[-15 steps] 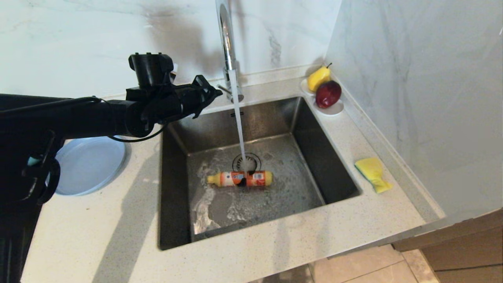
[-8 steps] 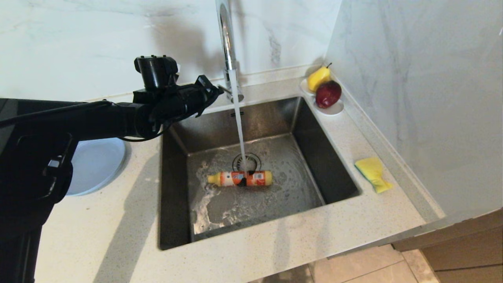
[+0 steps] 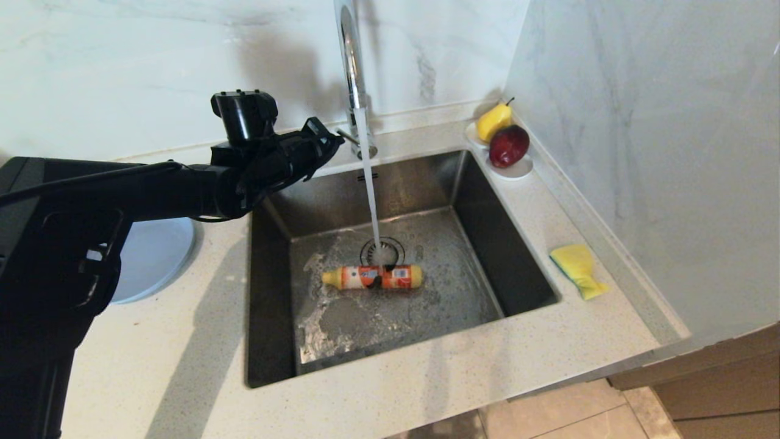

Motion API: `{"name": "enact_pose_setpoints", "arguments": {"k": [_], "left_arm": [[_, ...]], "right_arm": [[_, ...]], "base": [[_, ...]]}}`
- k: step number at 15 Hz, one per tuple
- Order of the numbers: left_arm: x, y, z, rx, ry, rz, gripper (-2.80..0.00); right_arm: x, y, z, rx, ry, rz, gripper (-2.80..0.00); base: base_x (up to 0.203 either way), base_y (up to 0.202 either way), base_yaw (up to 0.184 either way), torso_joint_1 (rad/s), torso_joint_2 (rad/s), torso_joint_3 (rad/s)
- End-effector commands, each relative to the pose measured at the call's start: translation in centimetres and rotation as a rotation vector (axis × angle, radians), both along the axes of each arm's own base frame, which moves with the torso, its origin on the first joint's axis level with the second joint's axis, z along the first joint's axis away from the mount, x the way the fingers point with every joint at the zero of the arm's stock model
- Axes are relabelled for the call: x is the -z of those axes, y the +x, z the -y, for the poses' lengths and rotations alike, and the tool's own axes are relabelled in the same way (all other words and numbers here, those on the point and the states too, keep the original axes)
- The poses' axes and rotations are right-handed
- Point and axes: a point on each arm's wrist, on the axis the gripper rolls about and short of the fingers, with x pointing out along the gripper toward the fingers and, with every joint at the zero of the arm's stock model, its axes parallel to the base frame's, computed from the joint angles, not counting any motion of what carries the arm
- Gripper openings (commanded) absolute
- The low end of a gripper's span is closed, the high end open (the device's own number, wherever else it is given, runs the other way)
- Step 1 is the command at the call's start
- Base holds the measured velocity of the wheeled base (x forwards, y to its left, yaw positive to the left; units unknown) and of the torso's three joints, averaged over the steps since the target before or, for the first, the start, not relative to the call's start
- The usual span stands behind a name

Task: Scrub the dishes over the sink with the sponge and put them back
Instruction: Turn off the faucet

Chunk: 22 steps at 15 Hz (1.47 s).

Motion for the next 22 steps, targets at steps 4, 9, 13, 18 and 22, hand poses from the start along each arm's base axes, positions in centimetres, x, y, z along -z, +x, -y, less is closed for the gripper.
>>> {"name": "enact_pose_setpoints", "arguments": {"k": [4, 9, 13, 18, 22], "left_arm": [[-0.4, 0.1, 0.0, -0.017, -0.017, 0.053, -2.8], [-0.5, -0.2, -0.3, -0.024, -0.003, 0.04, -2.8], [-1.0, -2.2, -1.4, -0.008, 0.058, 0.005, -2.8], [-1.5, -3.6, -1.5, 0.061, 0.071, 0.0, -2.8], [-1.1, -3.3, -0.8, 0.08, 0.07, -0.005, -2.8]], "right_arm": [[0.0, 0.0, 0.0, -0.001, 0.0, 0.001, -2.8], [0.0, 0.0, 0.0, -0.001, 0.0, 0.0, -2.8], [0.0, 0.0, 0.0, -0.001, 0.0, -0.001, -2.8], [0.0, 0.0, 0.0, -0.001, 0.0, -0.001, -2.8], [0.0, 0.0, 0.0, -0.001, 0.0, -0.001, -2.8]], "base": [[0.0, 0.0, 0.0, 0.0, 0.0, 0.0], [0.0, 0.0, 0.0, 0.0, 0.0, 0.0], [0.0, 0.0, 0.0, 0.0, 0.0, 0.0], [0.0, 0.0, 0.0, 0.0, 0.0, 0.0], [0.0, 0.0, 0.0, 0.0, 0.0, 0.0]]}}
